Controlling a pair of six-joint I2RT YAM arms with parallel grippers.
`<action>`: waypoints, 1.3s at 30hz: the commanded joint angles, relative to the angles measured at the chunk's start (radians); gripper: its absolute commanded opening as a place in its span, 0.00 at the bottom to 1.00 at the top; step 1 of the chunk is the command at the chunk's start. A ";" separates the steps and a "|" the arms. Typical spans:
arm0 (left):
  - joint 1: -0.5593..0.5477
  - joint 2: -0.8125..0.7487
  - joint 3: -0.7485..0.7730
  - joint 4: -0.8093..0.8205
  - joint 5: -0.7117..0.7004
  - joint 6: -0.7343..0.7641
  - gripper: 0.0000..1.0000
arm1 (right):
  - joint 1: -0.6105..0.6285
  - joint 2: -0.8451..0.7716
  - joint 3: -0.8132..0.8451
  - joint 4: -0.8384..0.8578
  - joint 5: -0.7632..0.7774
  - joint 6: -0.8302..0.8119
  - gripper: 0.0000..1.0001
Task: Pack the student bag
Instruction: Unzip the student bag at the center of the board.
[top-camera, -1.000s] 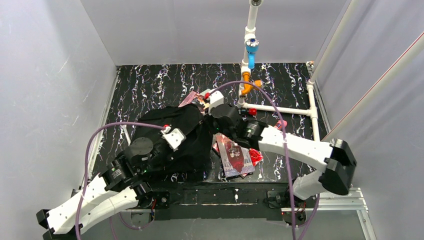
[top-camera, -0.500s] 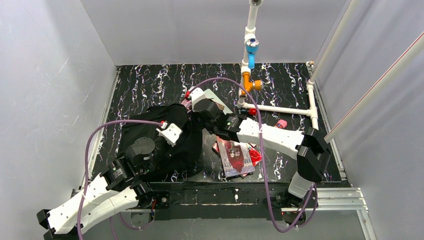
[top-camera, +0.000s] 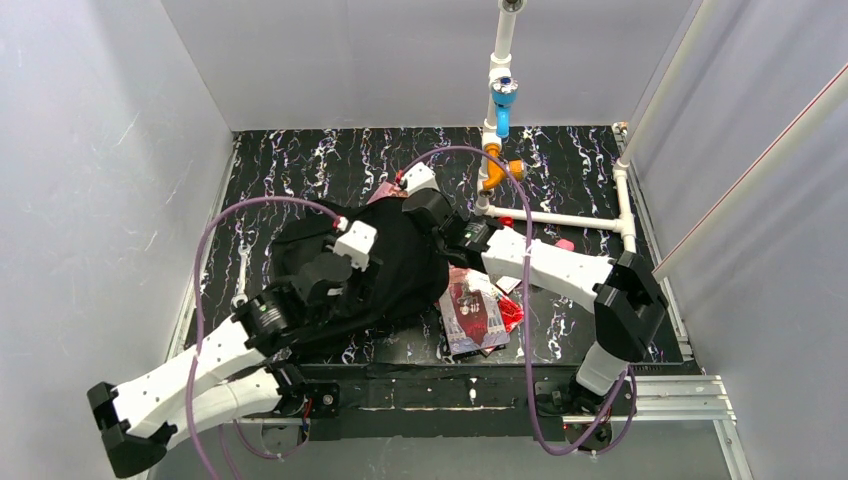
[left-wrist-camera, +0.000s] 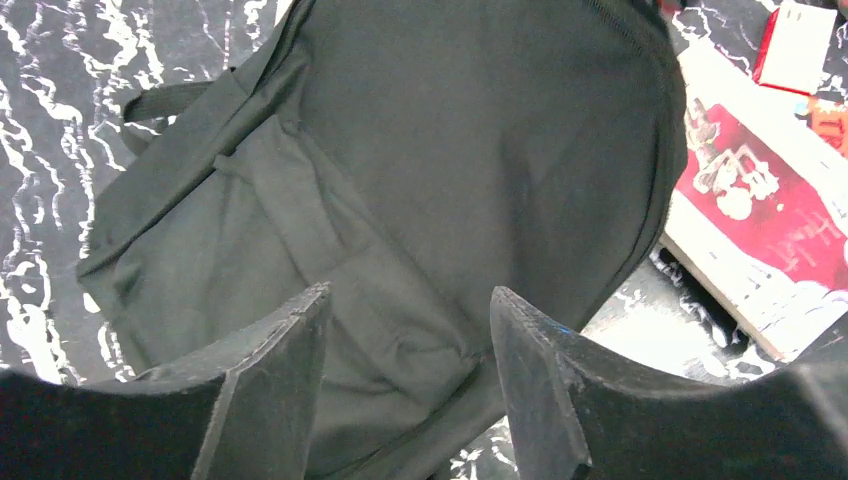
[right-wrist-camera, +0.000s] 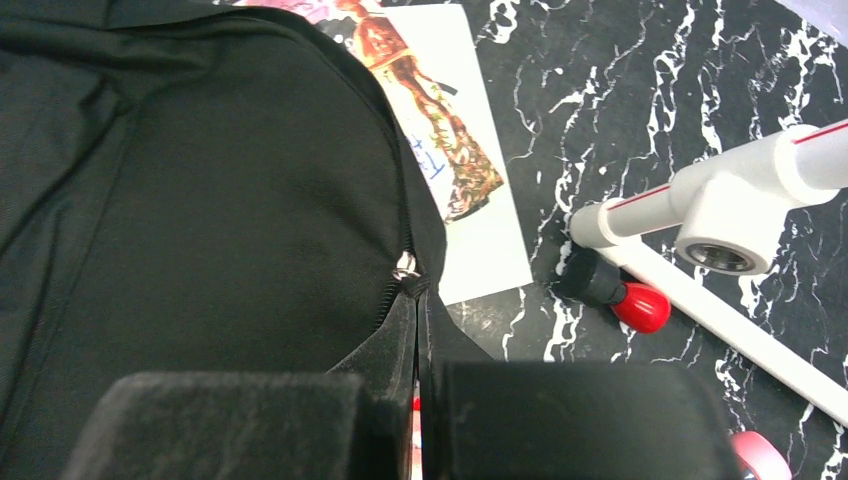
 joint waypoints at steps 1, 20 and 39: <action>-0.002 0.105 0.093 0.081 0.033 -0.088 0.63 | 0.033 -0.081 -0.003 0.006 -0.008 0.018 0.01; 0.008 0.238 0.044 0.310 0.109 -0.493 0.57 | 0.033 -0.260 -0.086 0.011 -0.291 0.298 0.01; 0.014 0.366 0.065 0.250 0.011 -0.399 0.14 | 0.048 -0.277 -0.068 -0.019 -0.301 0.278 0.01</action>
